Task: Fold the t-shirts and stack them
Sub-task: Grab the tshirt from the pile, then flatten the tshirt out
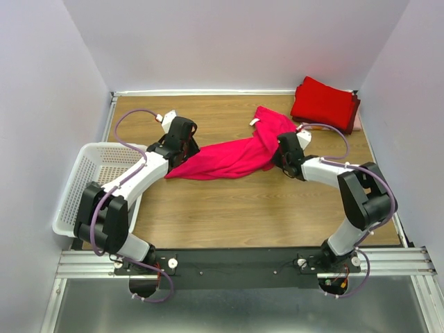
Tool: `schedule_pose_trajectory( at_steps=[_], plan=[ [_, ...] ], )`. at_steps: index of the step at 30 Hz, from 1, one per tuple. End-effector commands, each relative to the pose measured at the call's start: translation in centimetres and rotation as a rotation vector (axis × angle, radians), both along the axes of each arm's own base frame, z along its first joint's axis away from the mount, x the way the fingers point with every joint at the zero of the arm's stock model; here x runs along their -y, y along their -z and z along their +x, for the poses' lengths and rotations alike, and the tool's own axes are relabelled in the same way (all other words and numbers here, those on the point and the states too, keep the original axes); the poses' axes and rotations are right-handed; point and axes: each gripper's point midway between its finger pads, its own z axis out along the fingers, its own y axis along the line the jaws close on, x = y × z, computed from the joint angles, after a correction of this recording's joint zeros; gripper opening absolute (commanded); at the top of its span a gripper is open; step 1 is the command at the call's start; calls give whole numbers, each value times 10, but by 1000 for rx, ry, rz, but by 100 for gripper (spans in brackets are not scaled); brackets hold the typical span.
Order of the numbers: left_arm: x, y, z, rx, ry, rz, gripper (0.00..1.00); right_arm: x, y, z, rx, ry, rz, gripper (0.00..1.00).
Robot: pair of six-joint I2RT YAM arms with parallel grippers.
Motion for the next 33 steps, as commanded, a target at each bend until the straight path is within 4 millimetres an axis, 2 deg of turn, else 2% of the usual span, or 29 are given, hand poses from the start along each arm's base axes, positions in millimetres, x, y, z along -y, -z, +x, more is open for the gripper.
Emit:
schedule_pose_trajectory(
  at_steps=[1, 5, 9, 10, 13, 15, 17, 19, 21, 22, 26, 29, 30, 33],
  plan=[
    [-6, -4, 9, 23, -18, 24, 45, -3, 1, 14, 14, -2, 3, 54],
    [-4, 2, 9, 7, -4, 23, 45, -5, 12, 17, -11, -3, 2, 50],
    [-7, 2, 10, 10, -7, 25, 45, -1, 18, 19, -20, 13, -18, 39],
    [-8, 2, 10, 12, -8, 26, 45, 0, 20, 20, -24, 17, -22, 35],
    [-14, 6, 11, 1, -25, 34, 45, 3, 20, 24, -19, 25, -32, 9],
    [-19, 9, 12, -5, -41, 37, 45, 4, 17, 26, -13, 25, -36, 1],
    [-25, 17, 13, -24, -64, 44, 45, 6, 5, 28, 3, 23, -30, 1],
    [-30, 21, 15, -38, -84, 36, 45, 6, -12, 27, 28, 17, -16, 0],
    [-35, 28, 16, -56, -95, 35, 44, 10, -46, 24, 66, 19, -4, 1],
    [-35, 30, 16, -63, -96, 33, 43, 11, -74, 22, 110, 14, 8, 1],
    [-35, 43, 16, -92, -95, 40, 43, 13, -132, 14, 207, -5, 42, 1],
    [-36, 60, 15, -135, -101, 61, 43, 12, -165, 6, 262, -23, 71, 0],
    [-36, 63, 15, -142, -99, 65, 43, 12, -167, 6, 261, -23, 71, 1],
    [-35, 70, 14, -163, -101, 60, 43, 19, -207, -1, 342, -9, 82, 1]
  ],
)
